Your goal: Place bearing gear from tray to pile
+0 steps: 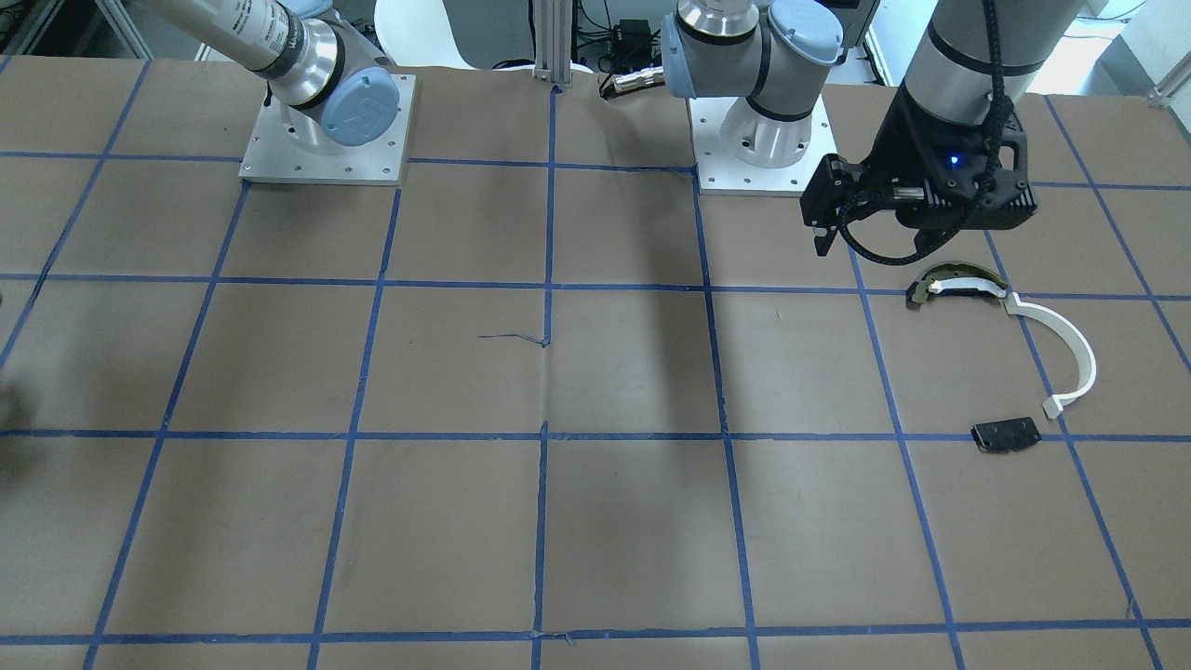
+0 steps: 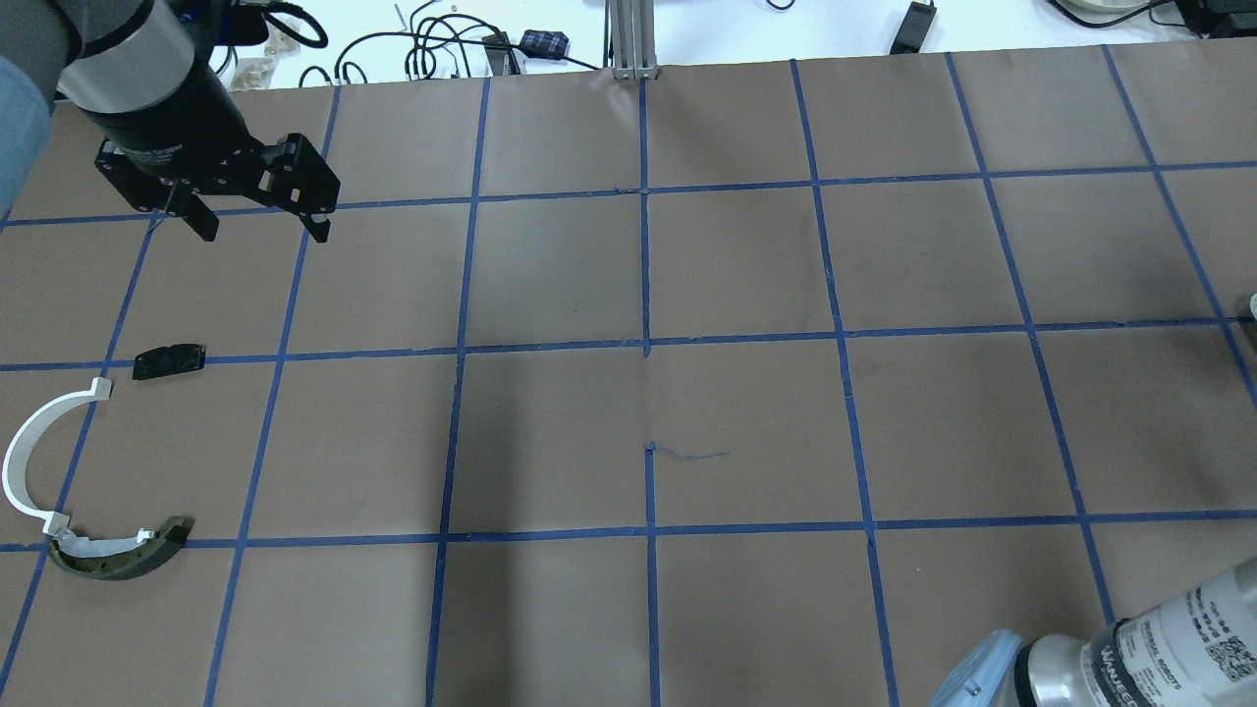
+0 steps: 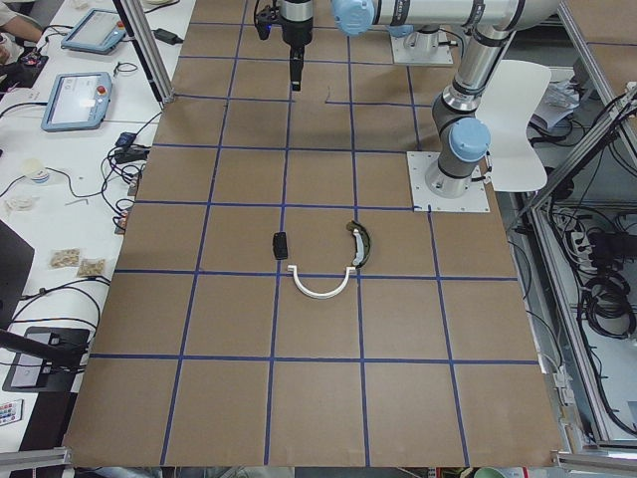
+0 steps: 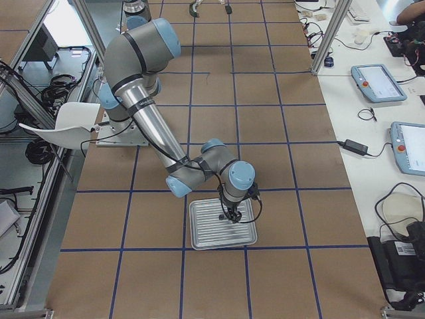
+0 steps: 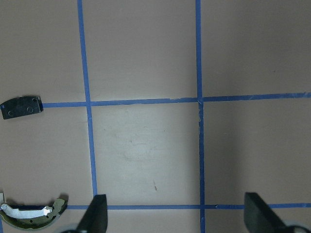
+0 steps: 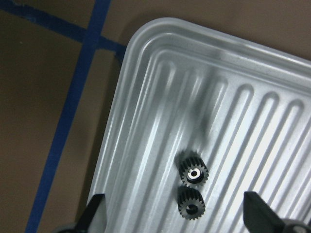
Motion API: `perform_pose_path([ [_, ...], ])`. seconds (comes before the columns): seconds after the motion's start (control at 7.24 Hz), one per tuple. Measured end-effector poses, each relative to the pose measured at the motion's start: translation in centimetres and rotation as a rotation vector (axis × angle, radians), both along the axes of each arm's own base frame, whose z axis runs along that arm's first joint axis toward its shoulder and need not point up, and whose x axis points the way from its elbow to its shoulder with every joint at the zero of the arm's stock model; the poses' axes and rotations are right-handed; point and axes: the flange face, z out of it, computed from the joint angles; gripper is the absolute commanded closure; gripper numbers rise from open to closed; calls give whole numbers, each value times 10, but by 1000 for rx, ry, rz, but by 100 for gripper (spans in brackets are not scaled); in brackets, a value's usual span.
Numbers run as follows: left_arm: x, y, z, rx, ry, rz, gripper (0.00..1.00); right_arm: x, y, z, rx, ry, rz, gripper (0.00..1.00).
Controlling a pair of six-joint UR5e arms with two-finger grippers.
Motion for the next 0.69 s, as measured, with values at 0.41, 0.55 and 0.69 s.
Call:
perform_pose_path([
  [0.41,0,0,0,-1,0,0,0,-2,-5,-8,-35,2,6,22],
  [0.55,0,0,1,-1,0,0,0,-2,-5,-11,-37,1,5,32],
  [0.69,0,0,1,-1,0,0,0,-2,-6,-13,-36,-2,5,38],
])
